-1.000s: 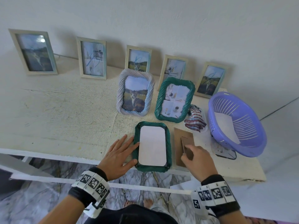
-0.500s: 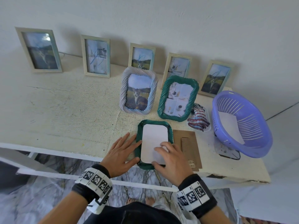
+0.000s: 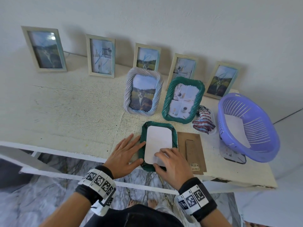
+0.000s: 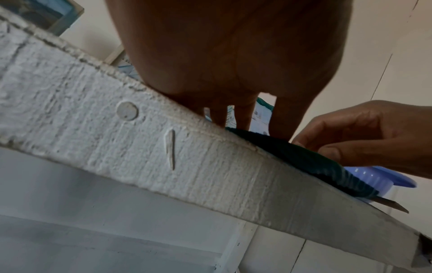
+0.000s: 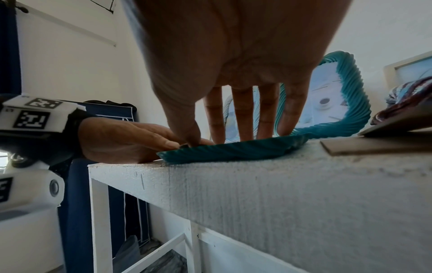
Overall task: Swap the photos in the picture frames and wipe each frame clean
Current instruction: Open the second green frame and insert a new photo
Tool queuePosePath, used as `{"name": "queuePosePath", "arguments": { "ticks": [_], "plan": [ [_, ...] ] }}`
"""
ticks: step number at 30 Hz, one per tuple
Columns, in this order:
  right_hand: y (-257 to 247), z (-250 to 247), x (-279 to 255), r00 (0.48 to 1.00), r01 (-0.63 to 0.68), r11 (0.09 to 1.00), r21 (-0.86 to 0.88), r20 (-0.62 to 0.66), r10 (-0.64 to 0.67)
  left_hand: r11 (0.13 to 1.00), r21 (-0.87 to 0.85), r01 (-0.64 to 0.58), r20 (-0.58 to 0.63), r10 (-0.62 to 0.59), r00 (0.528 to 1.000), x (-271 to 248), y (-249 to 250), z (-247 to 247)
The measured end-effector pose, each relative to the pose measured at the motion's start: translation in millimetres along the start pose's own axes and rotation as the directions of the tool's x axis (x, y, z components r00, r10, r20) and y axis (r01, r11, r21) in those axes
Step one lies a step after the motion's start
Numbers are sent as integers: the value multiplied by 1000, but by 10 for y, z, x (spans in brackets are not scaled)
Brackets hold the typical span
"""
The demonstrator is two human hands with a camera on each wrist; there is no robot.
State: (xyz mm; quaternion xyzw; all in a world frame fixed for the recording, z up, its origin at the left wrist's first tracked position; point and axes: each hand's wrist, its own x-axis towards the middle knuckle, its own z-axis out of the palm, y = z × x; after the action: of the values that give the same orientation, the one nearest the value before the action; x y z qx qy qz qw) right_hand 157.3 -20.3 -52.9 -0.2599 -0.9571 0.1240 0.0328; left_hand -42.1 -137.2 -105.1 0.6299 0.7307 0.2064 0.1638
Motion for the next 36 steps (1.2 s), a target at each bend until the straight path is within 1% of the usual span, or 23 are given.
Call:
{"name": "queuePosePath", "arguments": {
  "ticks": [5, 9, 12, 14, 17, 26, 29, 32, 36],
  "plan": [
    [-4, 14, -30, 1000, -14, 1000, 4, -7, 14, 996, -88, 32, -1, -32, 999, 12, 17, -23],
    [8, 34, -40, 1000, -11, 1000, 15, -20, 11, 990, -137, 42, -38, -48, 998, 23, 23, -13],
    [29, 45, -44, 999, -6, 999, 31, -32, 7, 977, -198, 83, -64, -98, 993, 46, 41, -15],
    [36, 47, -42, 999, 1, 1000, 21, -46, 0, 971, -214, 105, -76, -124, 989, 60, 54, -13],
    [32, 46, -43, 998, 7, 1000, 9, -62, -7, 968, -229, 104, -97, -129, 987, 62, 46, 2],
    [-65, 0, 18, 997, -38, 999, -6, -65, 37, 977, -176, 123, -132, -147, 980, 75, 70, 37],
    [-83, 12, 30, 995, -35, 999, -11, -98, 33, 979, -164, 123, -134, -146, 980, 70, 80, 38],
    [-90, -11, 16, 990, -43, 998, 46, -130, 48, 981, -157, 113, -147, -136, 980, 52, 80, 43],
    [-99, -51, 9, 989, -44, 994, 98, -135, 57, 986, -116, 122, -181, -142, 973, 59, 98, 78]
  ]
}}
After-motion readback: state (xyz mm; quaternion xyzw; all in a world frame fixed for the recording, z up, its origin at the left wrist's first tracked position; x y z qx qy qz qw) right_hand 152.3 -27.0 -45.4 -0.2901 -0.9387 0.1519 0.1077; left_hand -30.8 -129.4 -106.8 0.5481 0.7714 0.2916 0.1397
